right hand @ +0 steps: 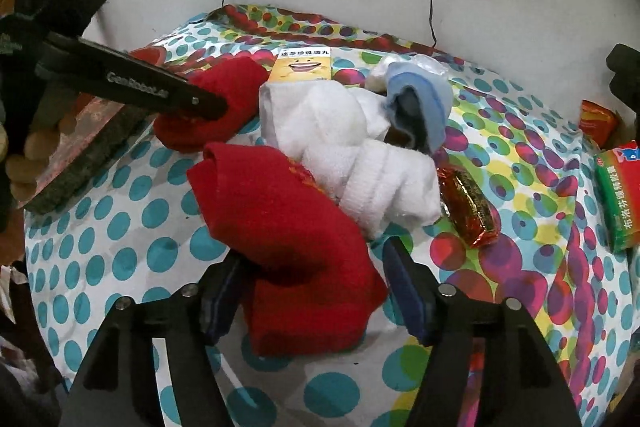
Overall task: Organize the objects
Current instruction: 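Grasp the second red sock with right while left lifts its red sock, then carry the red sock onto the tray and open left while right holds its sock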
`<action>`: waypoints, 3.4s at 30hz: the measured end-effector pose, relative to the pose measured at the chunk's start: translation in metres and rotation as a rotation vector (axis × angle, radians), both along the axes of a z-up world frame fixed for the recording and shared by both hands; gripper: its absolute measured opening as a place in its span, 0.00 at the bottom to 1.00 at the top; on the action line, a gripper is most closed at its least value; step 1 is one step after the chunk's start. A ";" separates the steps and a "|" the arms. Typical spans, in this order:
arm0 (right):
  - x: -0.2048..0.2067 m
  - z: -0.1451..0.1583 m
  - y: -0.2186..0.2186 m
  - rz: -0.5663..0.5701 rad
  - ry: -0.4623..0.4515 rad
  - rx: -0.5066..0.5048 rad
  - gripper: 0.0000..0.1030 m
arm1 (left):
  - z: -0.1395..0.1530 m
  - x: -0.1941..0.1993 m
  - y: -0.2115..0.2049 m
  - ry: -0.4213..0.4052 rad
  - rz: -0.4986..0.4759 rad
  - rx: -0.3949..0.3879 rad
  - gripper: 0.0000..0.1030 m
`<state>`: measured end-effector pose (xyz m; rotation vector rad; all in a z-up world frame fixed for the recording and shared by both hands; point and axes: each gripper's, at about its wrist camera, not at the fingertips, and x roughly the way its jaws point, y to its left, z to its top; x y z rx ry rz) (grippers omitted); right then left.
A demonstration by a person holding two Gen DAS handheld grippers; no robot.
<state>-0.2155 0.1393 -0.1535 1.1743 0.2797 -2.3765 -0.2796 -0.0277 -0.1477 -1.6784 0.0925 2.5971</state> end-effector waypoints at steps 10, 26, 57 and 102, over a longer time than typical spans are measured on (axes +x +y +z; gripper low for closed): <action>-0.001 -0.001 -0.005 -0.001 0.004 0.022 0.67 | -0.006 -0.001 -0.001 -0.005 0.005 0.023 0.44; 0.001 0.004 -0.007 0.041 0.013 0.000 0.39 | 0.017 0.016 -0.010 -0.005 0.010 0.037 0.28; 0.000 0.002 -0.005 0.035 0.013 0.003 0.41 | 0.070 0.063 -0.078 0.048 0.053 -0.062 0.28; -0.002 0.002 -0.002 0.036 0.011 0.002 0.43 | 0.045 0.066 -0.289 -0.034 0.415 -0.191 0.33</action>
